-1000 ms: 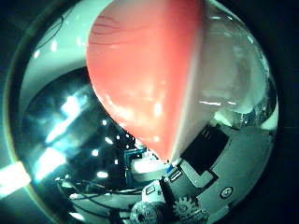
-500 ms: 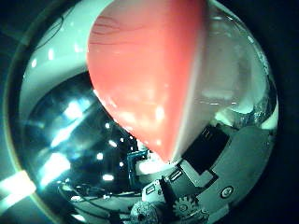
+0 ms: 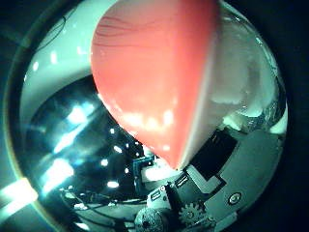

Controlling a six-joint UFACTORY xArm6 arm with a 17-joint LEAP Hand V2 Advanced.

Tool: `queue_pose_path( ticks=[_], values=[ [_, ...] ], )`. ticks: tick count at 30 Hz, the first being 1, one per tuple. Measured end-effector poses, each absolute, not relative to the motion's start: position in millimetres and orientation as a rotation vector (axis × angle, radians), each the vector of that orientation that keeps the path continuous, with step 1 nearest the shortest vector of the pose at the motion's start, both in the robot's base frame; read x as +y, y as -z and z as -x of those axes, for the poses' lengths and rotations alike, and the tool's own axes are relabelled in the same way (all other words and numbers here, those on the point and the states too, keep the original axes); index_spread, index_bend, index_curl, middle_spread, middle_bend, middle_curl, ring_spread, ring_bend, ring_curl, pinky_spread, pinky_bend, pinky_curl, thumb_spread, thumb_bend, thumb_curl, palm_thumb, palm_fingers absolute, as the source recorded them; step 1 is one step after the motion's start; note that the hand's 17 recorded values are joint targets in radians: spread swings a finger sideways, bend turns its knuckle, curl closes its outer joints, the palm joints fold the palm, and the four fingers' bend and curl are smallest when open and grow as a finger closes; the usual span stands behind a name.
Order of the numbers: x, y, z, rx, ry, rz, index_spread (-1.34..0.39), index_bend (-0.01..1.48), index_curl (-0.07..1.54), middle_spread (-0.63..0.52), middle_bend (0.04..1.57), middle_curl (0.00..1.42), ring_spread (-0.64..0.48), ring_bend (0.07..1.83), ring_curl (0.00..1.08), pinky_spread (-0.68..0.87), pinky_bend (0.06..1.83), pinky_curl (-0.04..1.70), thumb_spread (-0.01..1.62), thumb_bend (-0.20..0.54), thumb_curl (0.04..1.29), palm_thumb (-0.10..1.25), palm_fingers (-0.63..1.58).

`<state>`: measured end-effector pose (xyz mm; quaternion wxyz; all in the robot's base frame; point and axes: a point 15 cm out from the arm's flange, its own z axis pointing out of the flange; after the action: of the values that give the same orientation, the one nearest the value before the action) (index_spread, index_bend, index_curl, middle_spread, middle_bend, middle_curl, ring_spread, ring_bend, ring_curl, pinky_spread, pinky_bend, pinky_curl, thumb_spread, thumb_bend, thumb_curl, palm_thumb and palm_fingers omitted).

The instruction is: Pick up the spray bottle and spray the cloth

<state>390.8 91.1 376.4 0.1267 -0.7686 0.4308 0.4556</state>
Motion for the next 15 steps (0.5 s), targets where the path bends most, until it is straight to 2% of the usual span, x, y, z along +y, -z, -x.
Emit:
queue_pose_path(
  ticks=[8, 15],
  values=[
    [94.0, -363.0, -396.2, 1.295, -1.363, 2.220, -0.25, 1.15, 0.84, -0.19, 1.25, 0.93, -0.25, 1.32, 0.89, -0.18, 1.03, 1.52, 1.20, -0.011, 0.55, 0.98, 1.08],
    [93.2, -316.6, -428.6, 1.412, -1.340, 2.161, -0.25, 1.14, 0.84, -0.19, 1.25, 0.94, -0.25, 1.32, 0.89, -0.17, 1.03, 1.52, 1.20, -0.011, 0.55, 0.98, 1.08]
  ],
)
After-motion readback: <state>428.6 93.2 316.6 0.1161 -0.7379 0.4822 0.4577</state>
